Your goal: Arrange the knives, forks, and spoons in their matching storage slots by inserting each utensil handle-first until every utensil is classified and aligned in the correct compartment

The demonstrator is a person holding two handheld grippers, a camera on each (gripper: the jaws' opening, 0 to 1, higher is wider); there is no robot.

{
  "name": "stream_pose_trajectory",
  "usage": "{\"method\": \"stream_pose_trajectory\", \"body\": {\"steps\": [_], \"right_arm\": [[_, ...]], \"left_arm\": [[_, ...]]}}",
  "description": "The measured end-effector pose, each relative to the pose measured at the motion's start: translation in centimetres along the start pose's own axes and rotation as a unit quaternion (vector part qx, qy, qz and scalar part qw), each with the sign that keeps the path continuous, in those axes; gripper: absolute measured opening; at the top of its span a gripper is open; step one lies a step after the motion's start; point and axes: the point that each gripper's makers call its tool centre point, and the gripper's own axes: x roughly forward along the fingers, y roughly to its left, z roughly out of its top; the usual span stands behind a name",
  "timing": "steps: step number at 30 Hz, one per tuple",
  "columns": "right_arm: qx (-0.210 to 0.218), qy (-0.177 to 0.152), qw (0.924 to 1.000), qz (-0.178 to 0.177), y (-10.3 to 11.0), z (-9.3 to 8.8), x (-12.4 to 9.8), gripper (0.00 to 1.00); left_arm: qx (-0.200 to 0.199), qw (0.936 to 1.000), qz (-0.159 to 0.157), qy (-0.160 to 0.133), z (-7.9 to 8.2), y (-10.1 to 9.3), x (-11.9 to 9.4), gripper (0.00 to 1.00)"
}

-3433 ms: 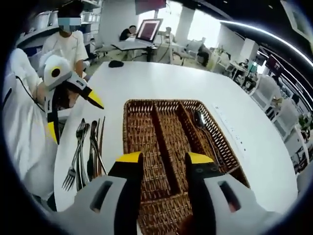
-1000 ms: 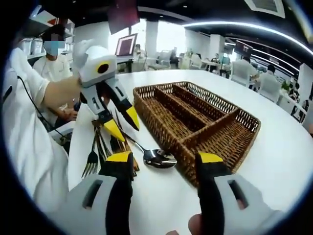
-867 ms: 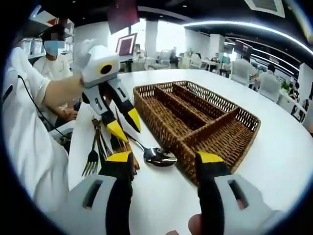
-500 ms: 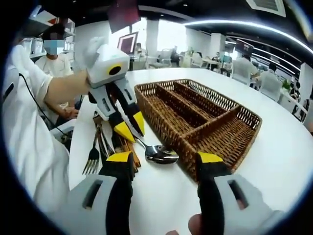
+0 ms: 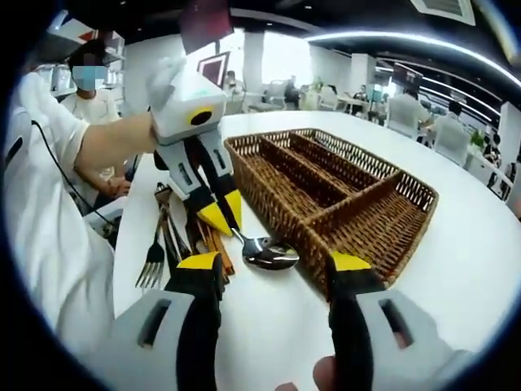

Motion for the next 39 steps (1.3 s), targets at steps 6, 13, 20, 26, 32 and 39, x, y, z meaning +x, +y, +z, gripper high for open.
{"method": "stream_pose_trajectory", "body": {"steps": [6,13,20,26,32,39], "right_arm": [[0.000,0.000,1.0000,0.003,0.10,-0.13,0.08,0.52],[0.002,0.002,1.0000,0.003,0.20,-0.37,0.05,0.52],[0.002,0.005,1.0000,0.004,0.14,-0.59,0.02,0.52],[0.003,0.007,1.0000,0.003,0.49,-0.74,-0.01,0.52],[0.003,0.008,1.0000,0.003,0.67,-0.78,-0.12,0.52],[0.002,0.007,1.0000,0.003,0.93,-0.82,-0.26,0.52]], "left_arm": [[0.004,0.9999,-0.007,0.010,0.11,-0.04,-0.07,0.04],[0.016,0.9996,-0.013,0.019,0.15,-0.02,0.00,0.05],[0.017,0.9995,-0.021,0.019,0.23,-0.10,0.20,0.04],[0.029,0.9991,-0.023,0.021,0.16,-0.05,0.26,0.03],[0.050,0.9982,-0.021,0.024,0.02,-0.11,0.19,0.02],[0.064,0.9971,-0.028,0.031,-0.27,-0.28,-0.23,0.01]]}}
